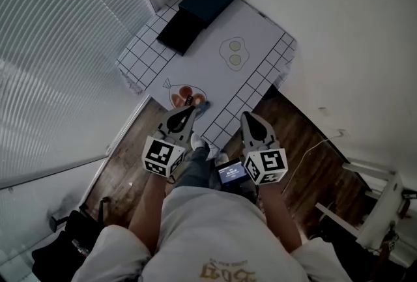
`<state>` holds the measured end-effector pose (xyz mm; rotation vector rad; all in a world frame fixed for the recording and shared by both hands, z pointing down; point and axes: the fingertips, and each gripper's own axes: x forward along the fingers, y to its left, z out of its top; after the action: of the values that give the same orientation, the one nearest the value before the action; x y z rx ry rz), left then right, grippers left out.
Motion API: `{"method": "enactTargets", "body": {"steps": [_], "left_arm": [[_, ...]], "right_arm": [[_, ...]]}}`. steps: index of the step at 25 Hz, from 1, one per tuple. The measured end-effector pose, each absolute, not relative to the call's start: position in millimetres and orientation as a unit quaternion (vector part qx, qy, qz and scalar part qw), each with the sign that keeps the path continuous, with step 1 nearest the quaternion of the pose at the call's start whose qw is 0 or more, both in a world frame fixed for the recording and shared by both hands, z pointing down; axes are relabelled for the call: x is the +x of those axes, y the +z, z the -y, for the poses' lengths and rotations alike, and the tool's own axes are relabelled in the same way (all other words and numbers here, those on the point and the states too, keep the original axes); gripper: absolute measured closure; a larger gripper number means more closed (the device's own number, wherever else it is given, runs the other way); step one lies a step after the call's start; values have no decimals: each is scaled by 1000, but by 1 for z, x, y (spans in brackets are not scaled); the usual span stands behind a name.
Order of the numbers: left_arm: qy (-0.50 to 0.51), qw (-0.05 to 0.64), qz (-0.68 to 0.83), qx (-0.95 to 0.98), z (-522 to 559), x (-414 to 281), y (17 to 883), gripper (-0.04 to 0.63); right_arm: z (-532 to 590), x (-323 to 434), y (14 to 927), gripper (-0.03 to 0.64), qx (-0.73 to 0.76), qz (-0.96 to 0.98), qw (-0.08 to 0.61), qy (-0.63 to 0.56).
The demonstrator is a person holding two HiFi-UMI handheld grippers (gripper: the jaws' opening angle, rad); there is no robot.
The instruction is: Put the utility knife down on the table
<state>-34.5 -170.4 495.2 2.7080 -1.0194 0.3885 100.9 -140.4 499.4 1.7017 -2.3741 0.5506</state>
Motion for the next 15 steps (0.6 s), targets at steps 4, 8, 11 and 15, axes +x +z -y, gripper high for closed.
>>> {"method": "enactTargets", "body": {"steps": [4, 8, 11, 15], "left_arm": [[117, 92, 362, 920, 169, -39, 470, 588], [97, 86, 384, 914, 170, -52, 451, 588], [86, 82, 399, 909, 171, -63, 440, 588], [85, 59, 410, 906, 169, -74, 425, 588]], "right_arm": [[144, 95, 482, 609, 567, 804, 82, 160], [143, 93, 468, 609, 568, 807, 73, 147], [142, 94, 461, 609, 570, 807, 73, 139], [145, 98, 445, 609, 574, 807, 66, 123]]}}
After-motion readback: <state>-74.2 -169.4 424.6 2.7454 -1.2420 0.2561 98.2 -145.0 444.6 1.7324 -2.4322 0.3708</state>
